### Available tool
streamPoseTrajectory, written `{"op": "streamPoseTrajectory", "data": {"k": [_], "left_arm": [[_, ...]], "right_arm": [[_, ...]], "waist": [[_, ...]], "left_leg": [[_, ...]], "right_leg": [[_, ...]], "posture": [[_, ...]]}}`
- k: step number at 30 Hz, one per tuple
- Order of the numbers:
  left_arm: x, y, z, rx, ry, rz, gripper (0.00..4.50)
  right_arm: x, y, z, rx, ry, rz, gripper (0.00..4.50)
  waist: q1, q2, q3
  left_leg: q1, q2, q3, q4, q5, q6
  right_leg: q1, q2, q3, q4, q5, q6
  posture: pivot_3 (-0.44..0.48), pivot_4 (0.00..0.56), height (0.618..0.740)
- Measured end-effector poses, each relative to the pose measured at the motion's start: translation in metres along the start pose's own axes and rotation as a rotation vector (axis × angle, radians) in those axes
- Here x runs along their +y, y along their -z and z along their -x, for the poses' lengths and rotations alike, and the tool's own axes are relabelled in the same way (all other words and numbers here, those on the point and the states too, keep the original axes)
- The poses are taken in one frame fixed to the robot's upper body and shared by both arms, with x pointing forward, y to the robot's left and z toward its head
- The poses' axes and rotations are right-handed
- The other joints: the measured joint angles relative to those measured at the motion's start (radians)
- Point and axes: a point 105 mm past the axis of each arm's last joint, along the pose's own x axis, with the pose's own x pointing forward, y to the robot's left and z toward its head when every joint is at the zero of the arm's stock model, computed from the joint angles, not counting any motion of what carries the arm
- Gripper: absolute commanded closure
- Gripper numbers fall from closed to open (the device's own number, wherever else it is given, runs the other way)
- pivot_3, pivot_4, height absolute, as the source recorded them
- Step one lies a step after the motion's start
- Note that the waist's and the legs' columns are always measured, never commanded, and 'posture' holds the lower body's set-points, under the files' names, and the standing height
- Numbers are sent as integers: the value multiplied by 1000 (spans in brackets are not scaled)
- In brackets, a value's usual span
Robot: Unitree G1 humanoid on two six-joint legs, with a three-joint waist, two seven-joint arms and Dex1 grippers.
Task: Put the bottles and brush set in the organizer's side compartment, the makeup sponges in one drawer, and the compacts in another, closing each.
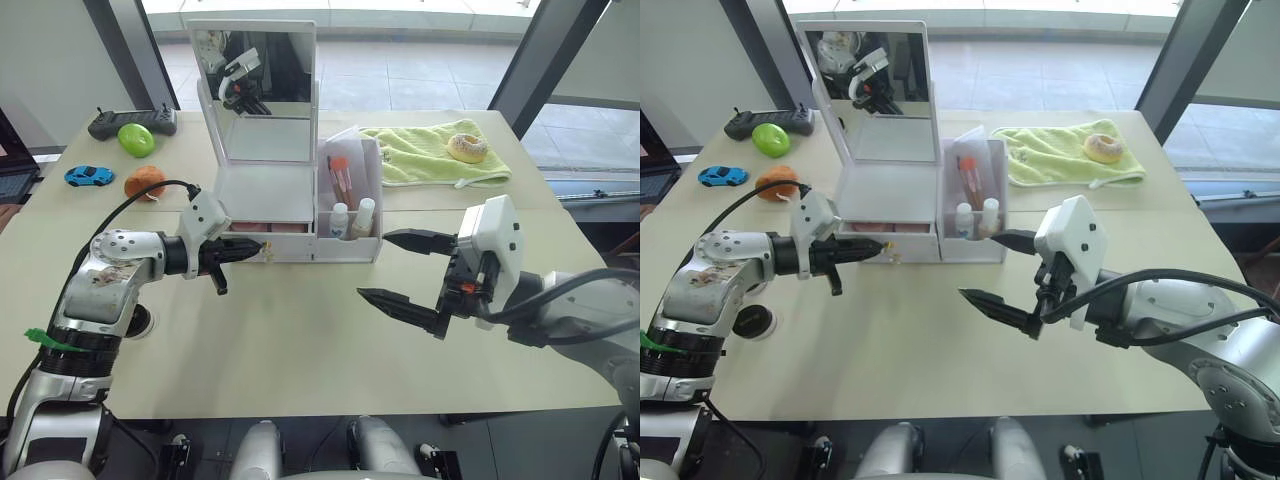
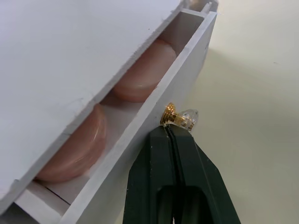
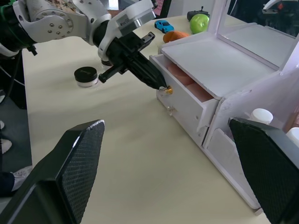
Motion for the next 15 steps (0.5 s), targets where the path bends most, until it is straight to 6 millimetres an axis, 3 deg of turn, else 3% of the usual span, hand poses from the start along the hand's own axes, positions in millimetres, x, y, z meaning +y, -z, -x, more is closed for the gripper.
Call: {"op": "streamPoseTrajectory", "data": {"k": [15], "left_arm": [[4, 1, -9, -24, -31, 13, 4471]], "right_arm": [[4, -1, 1, 6, -30, -13, 0]], "waist": [[9, 0, 0]], "left_leg": [[0, 0, 0, 1, 0, 0]], "right_leg": [[1, 0, 0, 0, 1, -1]], "posture": [[0, 150, 740]]}}
